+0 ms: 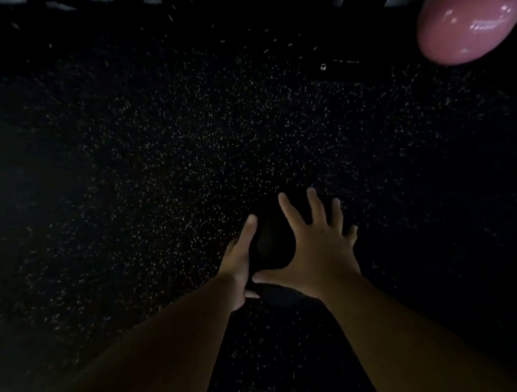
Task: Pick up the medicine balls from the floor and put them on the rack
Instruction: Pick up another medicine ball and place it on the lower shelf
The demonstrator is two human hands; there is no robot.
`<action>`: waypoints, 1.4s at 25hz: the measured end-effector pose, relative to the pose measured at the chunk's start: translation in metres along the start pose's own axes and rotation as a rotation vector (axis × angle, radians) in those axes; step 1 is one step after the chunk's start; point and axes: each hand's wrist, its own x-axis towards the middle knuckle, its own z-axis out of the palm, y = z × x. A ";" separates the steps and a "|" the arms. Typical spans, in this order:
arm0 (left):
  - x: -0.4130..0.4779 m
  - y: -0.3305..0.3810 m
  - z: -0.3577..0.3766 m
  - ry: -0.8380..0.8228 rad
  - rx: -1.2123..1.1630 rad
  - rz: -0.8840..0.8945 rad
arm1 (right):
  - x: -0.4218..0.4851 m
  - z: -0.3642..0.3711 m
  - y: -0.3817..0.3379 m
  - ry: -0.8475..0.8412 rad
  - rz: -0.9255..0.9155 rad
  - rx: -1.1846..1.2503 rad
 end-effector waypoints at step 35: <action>-0.918 0.464 0.214 -0.575 -0.132 1.136 | -0.468 -0.960 -0.125 1.224 -0.096 -0.228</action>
